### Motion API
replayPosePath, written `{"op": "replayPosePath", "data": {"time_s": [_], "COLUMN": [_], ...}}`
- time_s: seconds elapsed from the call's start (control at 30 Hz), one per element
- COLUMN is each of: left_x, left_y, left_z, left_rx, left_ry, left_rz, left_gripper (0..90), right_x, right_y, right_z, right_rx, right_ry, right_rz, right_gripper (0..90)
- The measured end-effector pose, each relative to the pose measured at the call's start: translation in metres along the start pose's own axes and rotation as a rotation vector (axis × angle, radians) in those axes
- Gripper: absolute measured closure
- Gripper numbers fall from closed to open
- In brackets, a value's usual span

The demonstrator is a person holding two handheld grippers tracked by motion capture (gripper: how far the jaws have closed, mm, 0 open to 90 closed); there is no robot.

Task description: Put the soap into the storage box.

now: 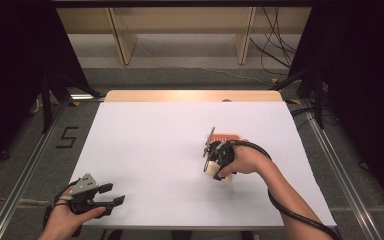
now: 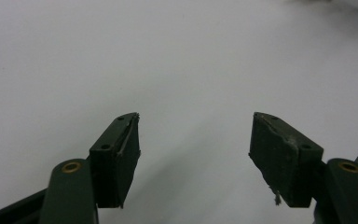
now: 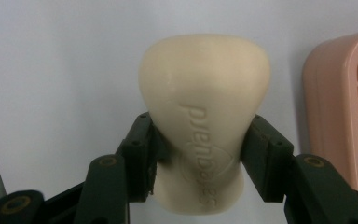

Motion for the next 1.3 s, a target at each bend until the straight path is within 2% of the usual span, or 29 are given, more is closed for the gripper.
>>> {"op": "replayPosePath", "data": {"time_s": [0.07, 0.13, 0.27, 0.33, 0.37, 0.43, 0.47, 0.5, 0.53, 0.57, 0.6, 0.67, 0.73, 0.8, 0.83, 0.9, 0.97, 1.0, 1.03, 1.07, 1.1, 1.13, 1.17, 1.23, 1.3], "left_x": [0.001, 0.000, 0.000, 0.000, -0.001, -0.001, 0.000, -0.001, -0.001, -0.001, 0.000, 0.001, 0.000, 0.000, 0.000, 0.000, 0.000, -0.002, -0.001, -0.001, -0.001, -0.001, -0.001, -0.001, -0.001], "left_y": [0.000, 0.000, 0.000, 0.000, 0.000, 0.000, 0.000, 0.000, 0.000, 0.000, 0.000, 0.001, 0.000, 0.000, 0.000, 0.000, 0.001, 0.000, 0.000, 0.000, 0.000, 0.000, 0.000, 0.000, 0.000], "left_z": [0.000, 0.000, 0.000, 0.000, 0.001, 0.000, 0.000, 0.001, 0.000, 0.001, 0.000, 0.000, 0.001, 0.000, 0.000, 0.001, 0.000, 0.000, 0.000, 0.000, 0.000, 0.000, 0.001, 0.001, 0.001], "left_rx": [0.000, -0.003, 0.000, -0.001, 0.002, 0.005, 0.000, 0.006, 0.002, 0.001, -0.003, -0.017, 0.001, -0.001, -0.001, -0.001, -0.021, -0.008, -0.008, -0.006, -0.012, -0.004, -0.001, 0.006, 0.007], "left_ry": [0.002, -0.001, -0.006, -0.006, -0.001, -0.001, -0.009, 0.001, -0.003, -0.003, -0.012, -0.003, -0.007, -0.006, -0.006, -0.007, -0.002, -0.004, -0.005, -0.006, -0.003, -0.005, -0.006, -0.006, -0.007], "left_rz": [-0.005, -0.001, -0.005, -0.007, 0.004, 0.003, -0.010, 0.005, -0.004, -0.001, -0.012, -0.013, -0.008, -0.006, -0.008, -0.012, -0.018, 0.002, -0.011, -0.007, -0.003, -0.005, -0.007, -0.004, -0.004], "left_gripper": [32.7, 32.7, 32.7, 32.8, 32.7, 32.7, 32.7, 32.8, 32.7, 32.8, 32.8, 32.7, 32.7, 32.7, 32.7, 32.7, 32.7, 32.8, 32.7, 32.7, 32.8, 32.7, 32.8, 32.7, 32.7], "right_x": [-0.001, -0.004, -0.006, -0.007, -0.008, -0.009, -0.009, -0.009, -0.010, -0.009, -0.010, -0.012, -0.013, -0.013, -0.012, -0.014, -0.015, -0.015, -0.014, -0.015, -0.015, -0.015, -0.016, -0.016, -0.016], "right_y": [0.002, 0.004, 0.007, 0.008, 0.009, 0.010, 0.011, 0.011, 0.012, 0.012, 0.013, 0.013, 0.014, 0.014, 0.013, 0.014, 0.015, 0.015, 0.016, 0.016, 0.015, 0.017, 0.018, 0.019, 0.020], "right_z": [-0.003, 0.001, -0.001, 0.000, 0.001, 0.001, 0.000, -0.001, 0.000, -0.004, -0.004, -0.002, -0.004, -0.005, -0.007, -0.005, -0.005, -0.006, -0.008, -0.008, -0.010, -0.010, -0.007, -0.009, -0.009], "right_rx": [-0.026, 0.018, -0.013, -0.007, 0.003, 0.011, 0.008, -0.015, -0.001, -0.039, -0.050, -0.013, -0.036, -0.049, -0.095, -0.046, -0.054, -0.057, -0.085, -0.081, -0.108, -0.105, -0.067, -0.081, -0.069], "right_ry": [0.008, 0.018, 0.018, 0.006, 0.024, 0.020, 0.017, 0.018, 0.026, 0.022, 0.028, 0.031, 0.040, 0.039, 0.039, 0.041, 0.046, 0.039, 0.043, 0.046, 0.041, 0.043, 0.045, 0.040, 0.046], "right_rz": [0.009, 0.031, 0.023, 0.024, 0.028, 0.028, 0.028, 0.024, 0.033, 0.029, 0.030, 0.042, 0.048, 0.049, 0.029, 0.055, 0.050, 0.052, 0.042, 0.044, 0.037, 0.039, 0.057, 0.049, 0.055], "right_gripper": [50.5, 50.5, 50.5, 50.5, 50.5, 50.5, 50.5, 50.5, 50.5, 50.5, 50.5, 50.5, 50.5, 50.5, 50.5, 50.5, 50.5, 50.5, 50.5, 50.5, 50.5, 50.5, 50.5, 50.5, 50.5]}}
Point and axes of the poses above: each handheld gripper's, and its own axes: x roughly forward along the jaws, y roughly out of its underside, z roughly to its left, the point moved 2 cm from there along x, roughly forward along the jaws, and after that the axes turned 2 degrees about x, right-handed, at the moved point
